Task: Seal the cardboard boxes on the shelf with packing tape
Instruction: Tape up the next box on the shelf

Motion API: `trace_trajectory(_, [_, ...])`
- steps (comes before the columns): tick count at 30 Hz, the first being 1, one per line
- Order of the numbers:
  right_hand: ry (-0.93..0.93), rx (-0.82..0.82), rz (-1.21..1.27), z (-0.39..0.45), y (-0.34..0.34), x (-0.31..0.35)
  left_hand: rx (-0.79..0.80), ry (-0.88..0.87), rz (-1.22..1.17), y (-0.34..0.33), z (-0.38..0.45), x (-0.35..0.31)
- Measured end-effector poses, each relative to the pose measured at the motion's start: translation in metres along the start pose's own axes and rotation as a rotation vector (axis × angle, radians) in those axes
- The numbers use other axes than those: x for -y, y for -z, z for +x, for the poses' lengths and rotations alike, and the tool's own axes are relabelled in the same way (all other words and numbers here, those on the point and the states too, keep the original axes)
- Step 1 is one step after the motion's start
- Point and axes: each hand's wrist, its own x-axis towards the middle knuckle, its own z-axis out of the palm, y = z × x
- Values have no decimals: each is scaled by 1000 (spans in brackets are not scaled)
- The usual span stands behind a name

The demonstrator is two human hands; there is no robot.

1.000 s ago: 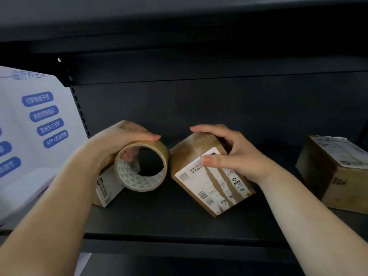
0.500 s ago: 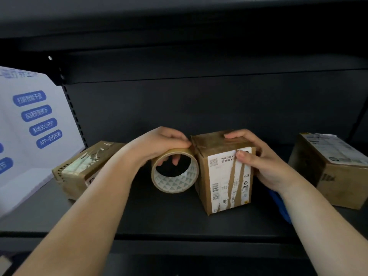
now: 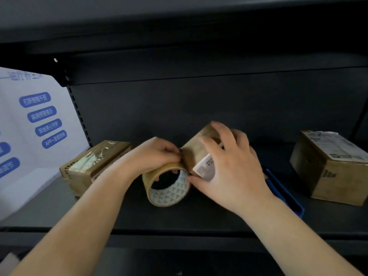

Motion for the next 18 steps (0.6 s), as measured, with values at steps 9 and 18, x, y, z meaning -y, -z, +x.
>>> trace_trajectory(9, [11, -10, 353, 11, -6, -31, 220, 56, -480, 0, -16, 8])
trace_trajectory(18, [-37, 80, 787, 27, -23, -65, 75, -84, -352, -6, -21, -14])
